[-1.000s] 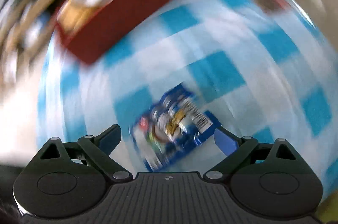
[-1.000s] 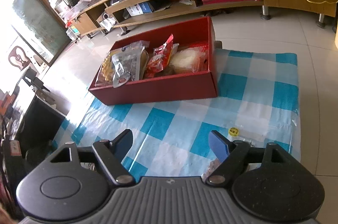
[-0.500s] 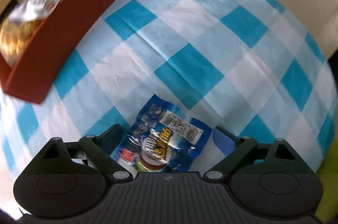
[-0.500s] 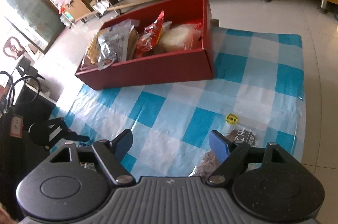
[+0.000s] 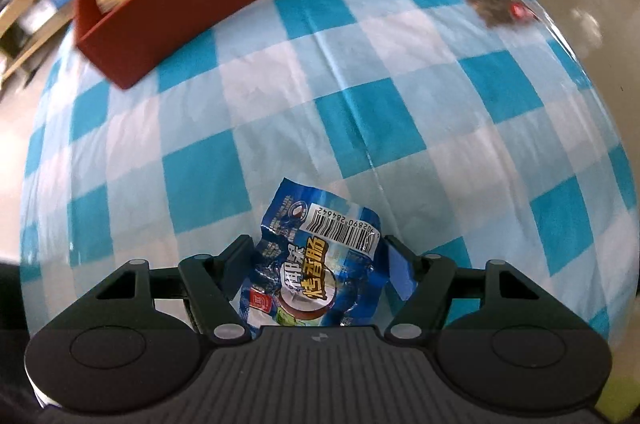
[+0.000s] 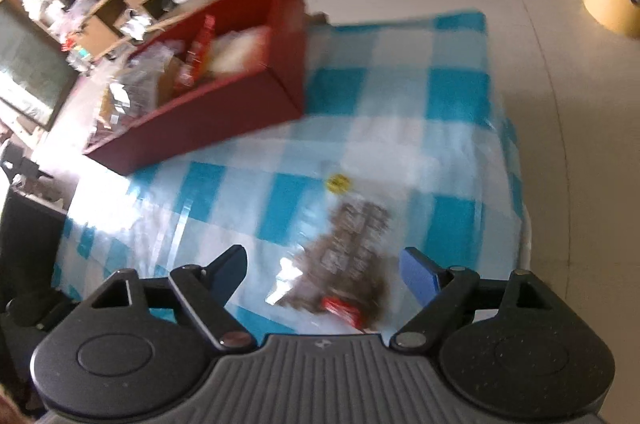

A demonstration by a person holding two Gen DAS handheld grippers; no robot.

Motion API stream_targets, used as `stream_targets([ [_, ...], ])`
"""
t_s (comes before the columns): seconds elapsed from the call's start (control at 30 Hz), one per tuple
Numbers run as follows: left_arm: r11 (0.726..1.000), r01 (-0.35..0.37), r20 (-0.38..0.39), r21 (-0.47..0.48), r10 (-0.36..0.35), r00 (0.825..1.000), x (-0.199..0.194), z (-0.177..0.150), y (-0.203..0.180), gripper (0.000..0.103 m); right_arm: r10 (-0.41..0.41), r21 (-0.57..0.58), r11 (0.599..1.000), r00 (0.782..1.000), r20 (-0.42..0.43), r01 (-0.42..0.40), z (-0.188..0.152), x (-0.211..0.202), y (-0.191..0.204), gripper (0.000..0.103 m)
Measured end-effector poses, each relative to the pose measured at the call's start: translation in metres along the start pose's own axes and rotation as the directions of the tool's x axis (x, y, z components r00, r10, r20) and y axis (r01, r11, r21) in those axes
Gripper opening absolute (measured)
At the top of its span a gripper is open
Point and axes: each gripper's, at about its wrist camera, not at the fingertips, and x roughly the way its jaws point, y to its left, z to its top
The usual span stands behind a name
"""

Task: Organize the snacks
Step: 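Grasp the clear jerky packet with the right gripper while the left lifts the blue pack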

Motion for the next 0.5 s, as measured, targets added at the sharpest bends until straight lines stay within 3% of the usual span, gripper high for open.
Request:
stream_targets([
  [0.17,0.997,-0.005,-0.007,-0.076,0.004,1.0,0.003,0.003,0.004,0.082,-0.009,0.06,0.998,0.999,-0.033,0.011,-0.003,0.019,-0.005,0.085],
  [0.27,0.992,-0.008,-0.019,-0.123,0.006,1.0,0.003,0.002,0.011,0.088,-0.04,0.055,0.998,0.999,-0.028,0.041,-0.001,0.029,0.005,0.103],
  [0.3,0.991,0.0,-0.02,-0.135,-0.003,1.0,0.005,0.002,0.012,0.089,-0.054,0.05,0.997,0.998,-0.029,0.055,-0.001,0.033,0.009,0.103],
  [0.5,0.987,-0.02,-0.026,-0.161,0.016,1.0,0.01,0.0,0.018,0.103,-0.222,-0.055,0.974,0.975,-0.034,0.22,-0.006,0.049,0.034,0.103],
])
